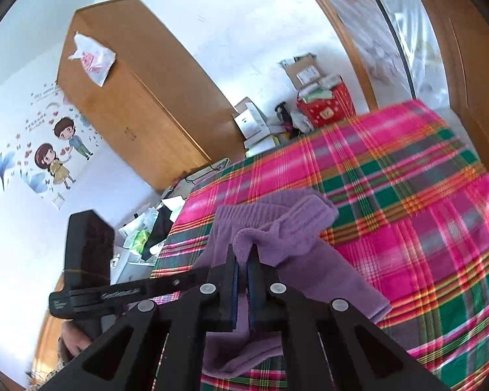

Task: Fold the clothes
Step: 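Lift the purple fleece with both grippers, letting it unfold and hang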

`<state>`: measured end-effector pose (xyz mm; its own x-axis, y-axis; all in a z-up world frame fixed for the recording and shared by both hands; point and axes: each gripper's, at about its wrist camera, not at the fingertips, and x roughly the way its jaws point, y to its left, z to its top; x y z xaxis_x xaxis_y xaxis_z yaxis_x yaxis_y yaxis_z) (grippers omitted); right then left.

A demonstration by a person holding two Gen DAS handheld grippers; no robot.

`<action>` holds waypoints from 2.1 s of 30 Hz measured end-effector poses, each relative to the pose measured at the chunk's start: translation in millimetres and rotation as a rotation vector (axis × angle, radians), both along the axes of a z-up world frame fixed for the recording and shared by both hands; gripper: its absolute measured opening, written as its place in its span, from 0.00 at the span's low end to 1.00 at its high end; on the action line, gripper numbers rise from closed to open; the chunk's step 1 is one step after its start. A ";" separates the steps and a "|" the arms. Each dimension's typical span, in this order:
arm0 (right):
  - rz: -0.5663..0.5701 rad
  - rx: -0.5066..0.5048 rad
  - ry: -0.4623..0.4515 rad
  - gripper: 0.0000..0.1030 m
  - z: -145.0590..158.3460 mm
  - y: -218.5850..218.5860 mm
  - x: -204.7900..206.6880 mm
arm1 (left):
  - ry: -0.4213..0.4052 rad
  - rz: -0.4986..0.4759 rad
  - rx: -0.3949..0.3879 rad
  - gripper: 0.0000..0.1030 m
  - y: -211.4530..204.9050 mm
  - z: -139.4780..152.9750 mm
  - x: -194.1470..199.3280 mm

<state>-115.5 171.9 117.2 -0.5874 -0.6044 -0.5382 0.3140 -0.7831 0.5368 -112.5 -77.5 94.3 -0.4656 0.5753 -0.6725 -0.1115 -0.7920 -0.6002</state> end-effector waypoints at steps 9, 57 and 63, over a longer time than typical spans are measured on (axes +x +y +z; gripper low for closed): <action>0.074 -0.001 0.122 0.04 51.2 -31.1 3.8 | 0.097 0.089 0.105 0.04 -45.7 32.5 35.3; 0.660 0.004 -0.024 0.04 -0.7 -348.0 -28.0 | -0.010 0.623 0.395 0.37 -232.0 -75.3 169.3; 0.616 0.061 -0.096 0.07 -25.0 -323.3 -51.3 | -0.039 0.602 0.334 0.37 -221.0 -76.1 151.9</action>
<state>-166.8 -151.4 92.2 -0.0879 -0.7834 -0.6153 0.6701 -0.5036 0.5453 39.3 -298.5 18.2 -0.7482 0.4032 -0.5269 0.3163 -0.4813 -0.8175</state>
